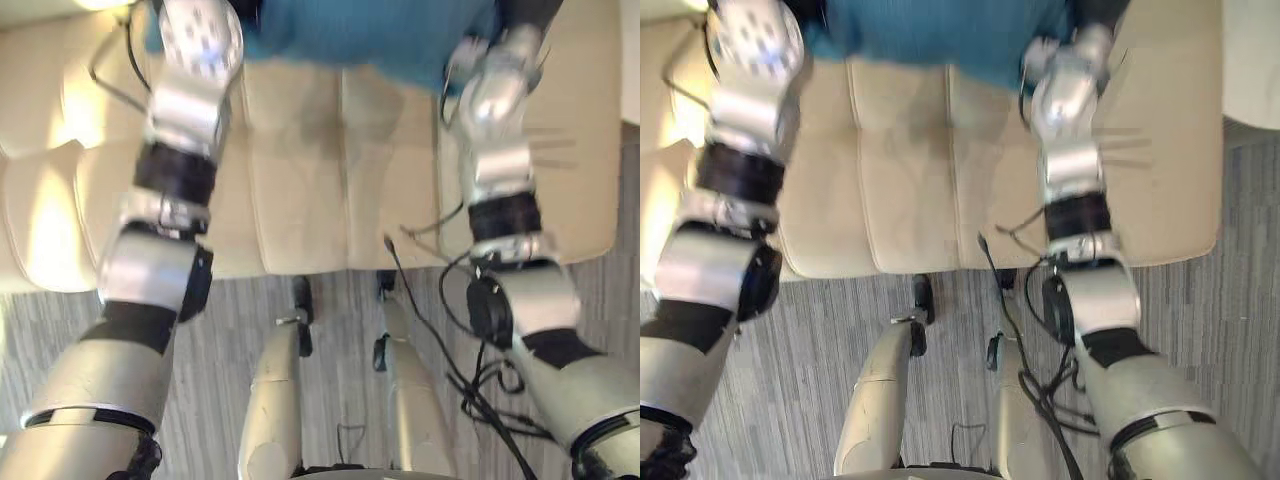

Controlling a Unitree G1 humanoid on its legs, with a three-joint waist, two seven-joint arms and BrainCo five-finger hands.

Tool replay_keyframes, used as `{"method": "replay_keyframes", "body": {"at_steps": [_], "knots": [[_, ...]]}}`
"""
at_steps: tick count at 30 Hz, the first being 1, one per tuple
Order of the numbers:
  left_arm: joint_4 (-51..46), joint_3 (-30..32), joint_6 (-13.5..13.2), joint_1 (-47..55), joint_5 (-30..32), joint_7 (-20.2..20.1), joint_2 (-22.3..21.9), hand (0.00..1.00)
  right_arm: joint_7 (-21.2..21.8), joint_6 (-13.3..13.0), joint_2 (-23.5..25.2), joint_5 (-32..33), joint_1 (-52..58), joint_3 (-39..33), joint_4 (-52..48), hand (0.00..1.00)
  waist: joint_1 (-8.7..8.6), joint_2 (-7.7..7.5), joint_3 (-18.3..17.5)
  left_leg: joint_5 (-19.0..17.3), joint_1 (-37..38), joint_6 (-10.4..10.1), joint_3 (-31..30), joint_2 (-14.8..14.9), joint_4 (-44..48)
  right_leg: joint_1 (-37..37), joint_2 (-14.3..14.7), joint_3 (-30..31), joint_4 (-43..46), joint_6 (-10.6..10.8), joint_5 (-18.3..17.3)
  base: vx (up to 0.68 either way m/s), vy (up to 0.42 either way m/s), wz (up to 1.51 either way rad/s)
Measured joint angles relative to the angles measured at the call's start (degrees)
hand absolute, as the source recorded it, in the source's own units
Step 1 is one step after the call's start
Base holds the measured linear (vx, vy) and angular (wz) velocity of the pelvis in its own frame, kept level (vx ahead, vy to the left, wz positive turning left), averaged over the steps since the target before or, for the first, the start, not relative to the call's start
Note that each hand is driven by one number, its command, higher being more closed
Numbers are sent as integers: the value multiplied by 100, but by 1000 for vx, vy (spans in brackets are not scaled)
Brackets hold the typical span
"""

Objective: Pick up cushions and gather them together orderly.

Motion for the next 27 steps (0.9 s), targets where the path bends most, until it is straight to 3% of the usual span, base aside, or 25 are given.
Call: {"method": "replay_keyframes", "body": {"at_steps": [4, 7, 10, 15, 20, 27], "knots": [[382, 641, -1, -660, -46, 112, -79, 0, -50, 17, -228, 26, -939, 16, 424, 0, -5, 1, 40, 139, -409, -14, -135, 4, -154, -395, 14, -61, 0, 163, 123, -26, 20, 21], [537, 1141, 0, -941, -313, 226, -132, 0, 152, 16, -416, 487, -1585, 165, 674, 0, 24, 3, 108, 212, -787, -57, -235, 23, -189, -719, 26, -173, 1, 163, 124, -26, 11, 19], [886, 1534, 16, -988, -594, 210, -135, 0, 489, -10, -554, 1377, -1807, 732, 812, 0, 48, -3, 190, 330, -1003, -116, -307, 29, -385, -954, 34, -241, 1, 163, 124, -18, 1, 17], [944, 1712, 11, -948, -844, -46, -194, 0, 875, -63, -611, 2564, -1770, 880, 1116, 0, 117, 0, 297, 468, -1307, -184, -355, 41, -573, -1291, 50, -367, 2, 163, 124, 6, 5, 13], [942, 1910, -75, -321, -919, -458, -313, 0, 1313, -41, -594, 2708, -1333, 1187, 1359, 0, 120, 0, 332, 467, -1352, -185, -209, 105, -570, -1366, 69, -347, 3, 163, 124, -3, 6, -7], [814, 2187, -404, 1134, -917, -816, -177, 0, 1445, -96, -753, 2325, -550, 1424, 1067, 0, 90, 0, 331, 463, -1282, -185, -23, 200, -544, -1361, 138, -186, 4, 164, 124, -41, -3, -9]]}}
